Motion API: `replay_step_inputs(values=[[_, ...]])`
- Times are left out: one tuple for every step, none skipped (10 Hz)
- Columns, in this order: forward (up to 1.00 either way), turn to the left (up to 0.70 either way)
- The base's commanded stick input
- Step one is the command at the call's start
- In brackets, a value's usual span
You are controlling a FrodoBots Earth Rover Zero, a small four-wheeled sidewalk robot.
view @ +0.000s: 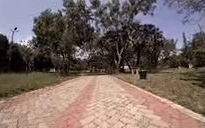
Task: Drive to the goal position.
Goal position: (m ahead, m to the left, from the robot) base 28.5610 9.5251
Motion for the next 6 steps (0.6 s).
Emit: replay_step_inputs(values=[[0.70, 0.00], [0.70, 0.00], [0.70, 0.00], [0.70, 0.00], [0.70, 0.00], [0.70, 0.00]])
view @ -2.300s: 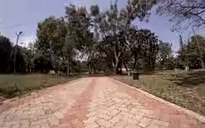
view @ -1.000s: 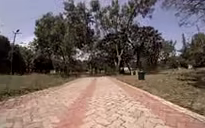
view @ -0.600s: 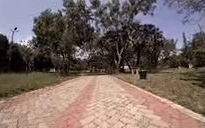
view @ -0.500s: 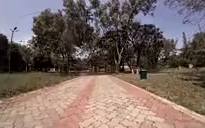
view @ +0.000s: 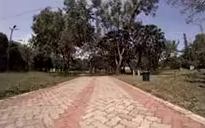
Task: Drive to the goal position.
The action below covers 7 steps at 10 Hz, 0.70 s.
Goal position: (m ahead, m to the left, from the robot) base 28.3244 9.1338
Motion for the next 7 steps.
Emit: replay_step_inputs(values=[[0.70, 0.00], [0.70, 0.00], [0.70, 0.00], [0.70, 0.00], [0.70, 0.00], [0.70, 0.00], [0.70, 0.00]])
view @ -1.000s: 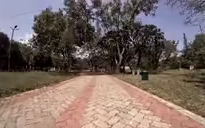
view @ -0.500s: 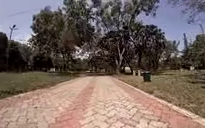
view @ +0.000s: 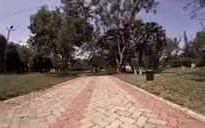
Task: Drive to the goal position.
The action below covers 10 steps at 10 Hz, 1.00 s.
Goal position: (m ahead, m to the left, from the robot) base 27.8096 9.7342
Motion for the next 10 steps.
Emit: replay_step_inputs(values=[[0.70, 0.00], [0.70, 0.00], [0.70, 0.00], [0.70, 0.00], [0.70, 0.00], [0.70, 0.00], [0.70, 0.00], [0.70, 0.00], [0.70, 0.00], [0.70, 0.00]])
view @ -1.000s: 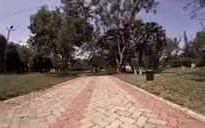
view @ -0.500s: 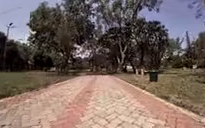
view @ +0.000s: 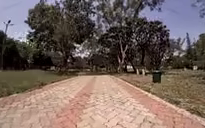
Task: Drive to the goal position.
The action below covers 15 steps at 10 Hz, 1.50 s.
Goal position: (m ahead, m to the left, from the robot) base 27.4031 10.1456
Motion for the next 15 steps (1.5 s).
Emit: replay_step_inputs(values=[[0.70, 0.00], [0.70, 0.00], [0.70, 0.00], [0.70, 0.00], [0.70, 0.00], [0.70, 0.00], [0.70, 0.00], [0.70, 0.00], [0.70, 0.00], [0.70, 0.00], [0.70, 0.00], [0.70, 0.00], [0.70, 0.00], [0.70, 0.00], [0.70, 0.00]])
